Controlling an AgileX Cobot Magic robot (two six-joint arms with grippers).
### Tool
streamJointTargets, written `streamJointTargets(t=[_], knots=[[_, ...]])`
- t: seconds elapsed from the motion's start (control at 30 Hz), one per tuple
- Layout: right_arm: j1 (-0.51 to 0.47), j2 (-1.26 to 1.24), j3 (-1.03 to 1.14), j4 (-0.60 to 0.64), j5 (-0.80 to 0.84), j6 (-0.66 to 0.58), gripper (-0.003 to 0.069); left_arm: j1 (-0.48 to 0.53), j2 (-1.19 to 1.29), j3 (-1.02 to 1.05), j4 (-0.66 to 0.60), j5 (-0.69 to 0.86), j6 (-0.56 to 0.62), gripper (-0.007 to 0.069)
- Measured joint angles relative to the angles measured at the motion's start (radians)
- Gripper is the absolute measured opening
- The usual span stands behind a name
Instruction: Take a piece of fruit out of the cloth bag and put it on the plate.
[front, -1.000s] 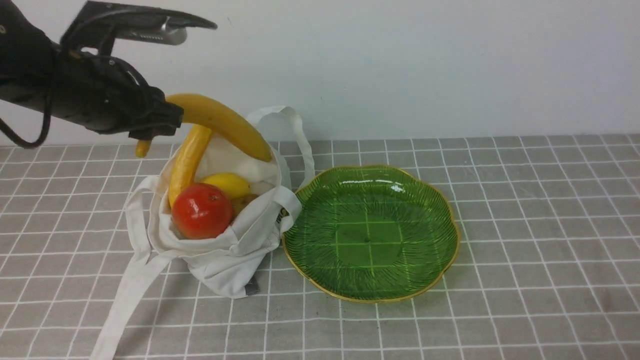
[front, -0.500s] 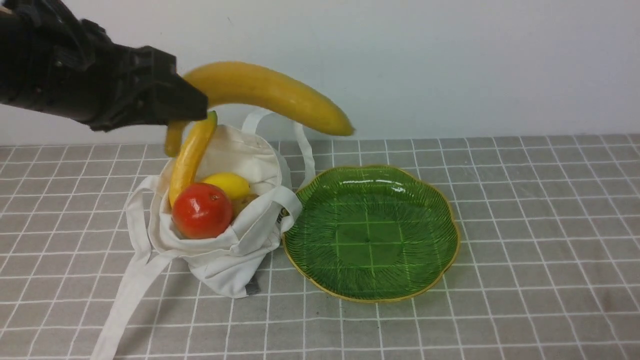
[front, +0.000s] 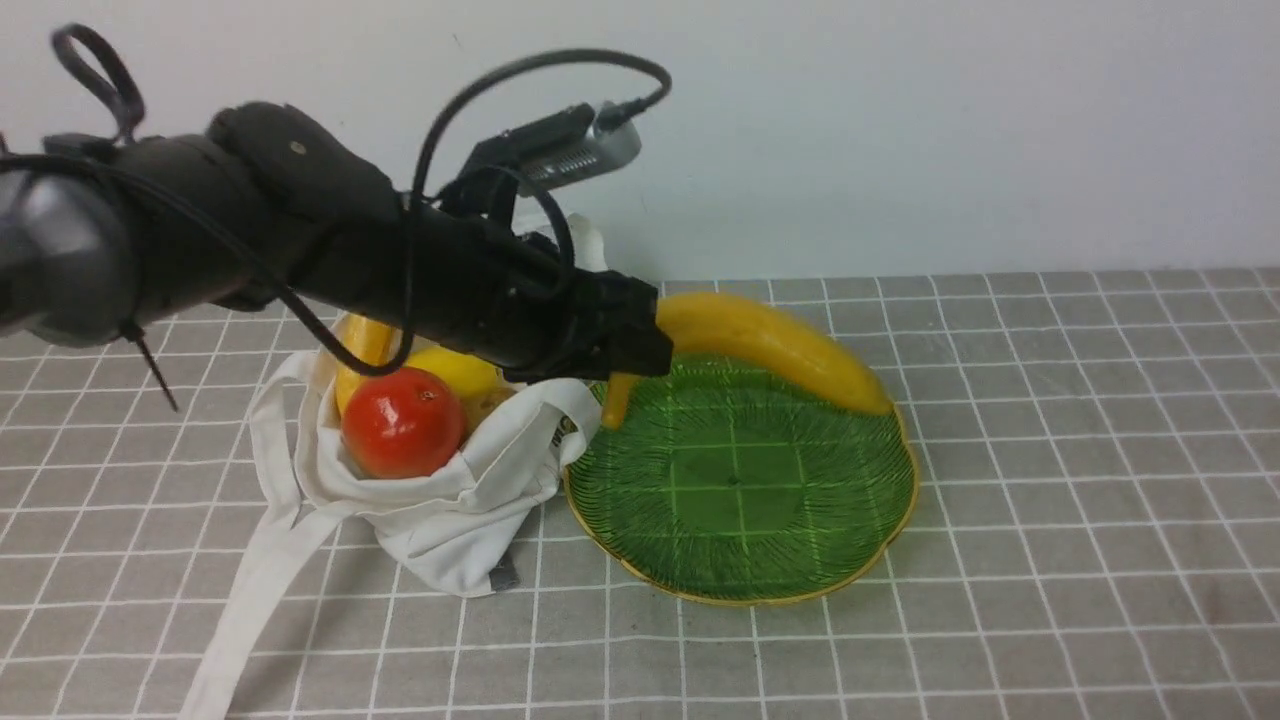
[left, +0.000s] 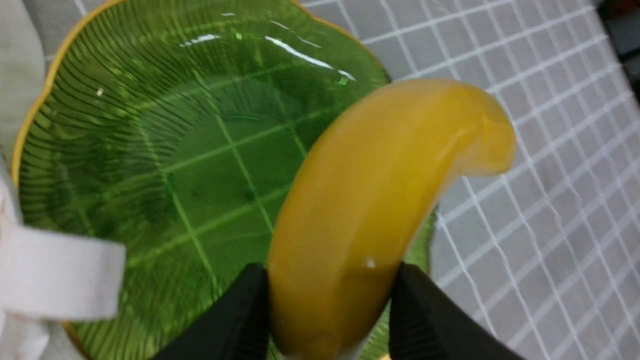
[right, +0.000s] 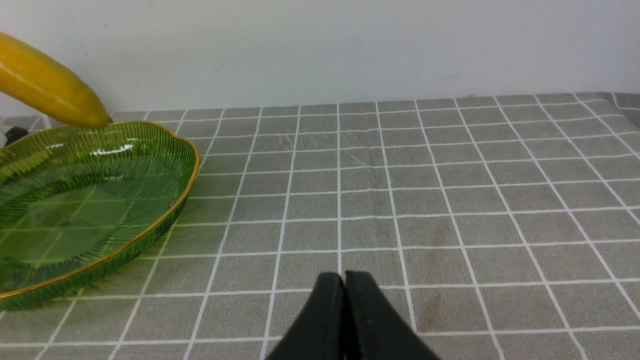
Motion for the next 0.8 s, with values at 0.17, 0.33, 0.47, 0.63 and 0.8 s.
streamJointTargets(t=[0.17, 0.33, 0.47, 0.63, 0.8], knots=[[0.000, 0.000, 0.000, 0.000, 0.000, 0.000, -0.0015, -0.008, 0.056, -0.018, -0.008, -0.038, 0.014, 0.0443], [0.000, 0.000, 0.000, 0.000, 0.000, 0.000, -0.0015, 0.002, 0.075, -0.022, -0.012, -0.057, 0.074, 0.0598], [0.000, 0.000, 0.000, 0.000, 0.000, 0.000, -0.0015, 0.061, 0.035, -0.040, 0.018, -0.043, 0.138, 0.0617], [0.000, 0.000, 0.000, 0.000, 0.000, 0.000, -0.0015, 0.212, -0.079, -0.091, 0.092, 0.008, 0.142, 0.0518], [0.000, 0.000, 0.000, 0.000, 0.000, 0.000, -0.0015, 0.379, -0.143, -0.107, 0.203, 0.105, 0.084, 0.0217]])
